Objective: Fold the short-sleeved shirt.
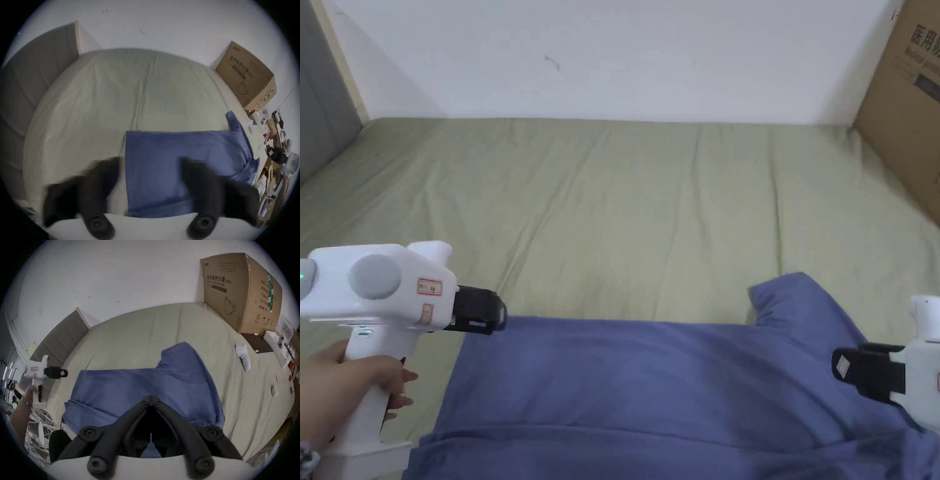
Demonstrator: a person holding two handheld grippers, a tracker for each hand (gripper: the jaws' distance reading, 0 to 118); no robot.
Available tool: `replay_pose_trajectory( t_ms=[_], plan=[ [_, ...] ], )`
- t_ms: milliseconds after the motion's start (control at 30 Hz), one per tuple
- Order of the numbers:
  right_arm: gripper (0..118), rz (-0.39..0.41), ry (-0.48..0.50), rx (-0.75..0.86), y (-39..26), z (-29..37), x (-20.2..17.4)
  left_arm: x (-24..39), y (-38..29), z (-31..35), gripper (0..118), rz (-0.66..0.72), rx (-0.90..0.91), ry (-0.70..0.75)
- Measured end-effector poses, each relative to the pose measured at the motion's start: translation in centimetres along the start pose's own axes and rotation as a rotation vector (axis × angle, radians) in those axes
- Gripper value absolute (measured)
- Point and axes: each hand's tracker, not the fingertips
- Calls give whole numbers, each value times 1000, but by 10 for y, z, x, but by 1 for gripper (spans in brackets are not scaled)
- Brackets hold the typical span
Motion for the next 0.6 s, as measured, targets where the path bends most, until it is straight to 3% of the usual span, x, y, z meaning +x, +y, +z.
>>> replay_pose_trajectory(
  t_ms=[200, 267, 300, 333, 367, 400, 467, 533, 567, 600],
  plan=[
    [0, -26, -39, -58, -8, -18, 18, -6, 16, -78, 114, -82, -108, 87],
    [0, -42, -58, -75, -5, -25, 31, -6, 15, -91, 103, -113, -167, 93],
    [0, -45, -62, -83, -3, -28, 34, -6, 14, -90, 103, -106, -162, 65],
    [0, -43, -66, -91, 2, -31, 39, -1, 11, -83, 81, -110, -148, 76],
    [0, -36, -67, -97, 10, -37, 45, 1, 11, -74, 76, -145, -94, 71],
    [0, -21, -66, -107, 18, -42, 50, 3, 11, -67, 56, -159, -74, 44],
    [0, 33, -86, -121, 39, -58, 59, 10, 5, -52, 1, -204, -39, 34],
    [0, 44, -111, -112, 62, -78, 70, 15, 1, -39, 1, -202, -10, 29],
    [8, 38, -119, -115, 74, -89, 76, 16, 0, -34, 1, -203, -3, 28],
    [36, 25, -123, -121, 85, -101, 84, 15, -3, -29, 1, -201, 8, 26]
  ],
)
